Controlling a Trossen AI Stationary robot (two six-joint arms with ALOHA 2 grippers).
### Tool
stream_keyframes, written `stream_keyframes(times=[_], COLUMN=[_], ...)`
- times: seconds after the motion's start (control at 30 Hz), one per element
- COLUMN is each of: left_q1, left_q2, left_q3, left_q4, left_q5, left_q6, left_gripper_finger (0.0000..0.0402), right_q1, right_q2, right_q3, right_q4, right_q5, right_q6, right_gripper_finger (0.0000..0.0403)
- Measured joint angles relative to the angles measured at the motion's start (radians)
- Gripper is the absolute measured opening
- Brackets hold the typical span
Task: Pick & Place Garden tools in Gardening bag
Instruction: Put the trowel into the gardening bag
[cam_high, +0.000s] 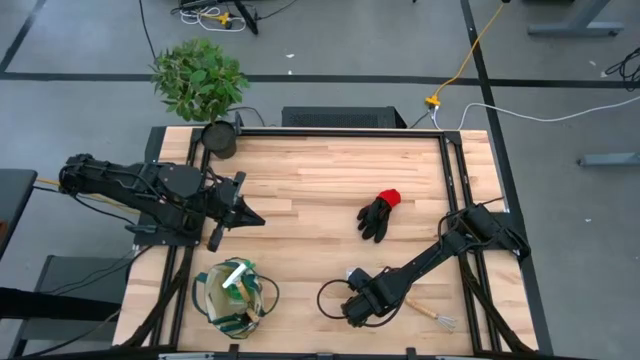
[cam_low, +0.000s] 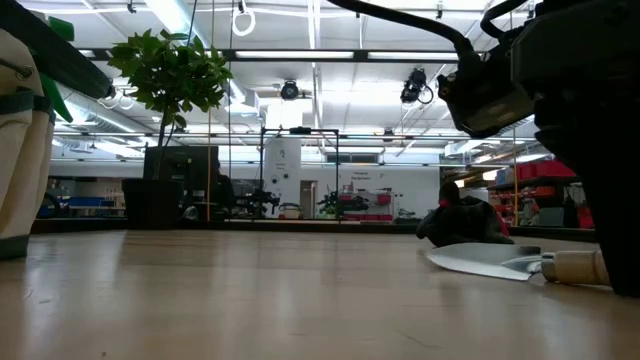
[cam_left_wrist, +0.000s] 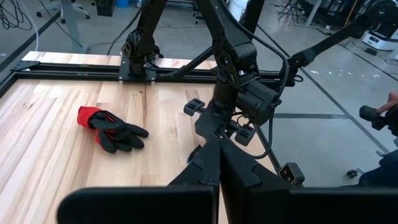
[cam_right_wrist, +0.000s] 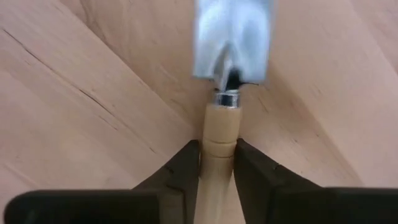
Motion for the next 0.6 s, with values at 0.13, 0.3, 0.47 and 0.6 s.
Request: stream_keyframes(times=[0.13,0.3,0.47,0.6], left_q1=[0.000,0.000,0.000,0.000], left_q2=[0.000,0.000,0.000,0.000], left_q3=[0.000,0.000,0.000,0.000], left_q4=[0.000,0.001,0.001,0.002], left_q5=[0.000,0.000,0.000,0.000], left_q6=[0.000,-0.001,-0.007,-0.007], left_gripper_finger=[0.0003,0.0004,0.0003,0.0004], right_q1=[0.000,-0.004,-0.024,-0.049], right_q2=[-0.002,-0.016,-0.045,-0.078], right_q3=[0.000,0.000,0.000,0.000], right_q4=[0.001,0.009,0.001,-0.004], right_q5=[0.000,0.017,0.029,0.036], right_q6=[0.000,-0.002,-0.056,-0.109], right_gripper_finger=[0.0076,0.0058,0.0056,0.0055])
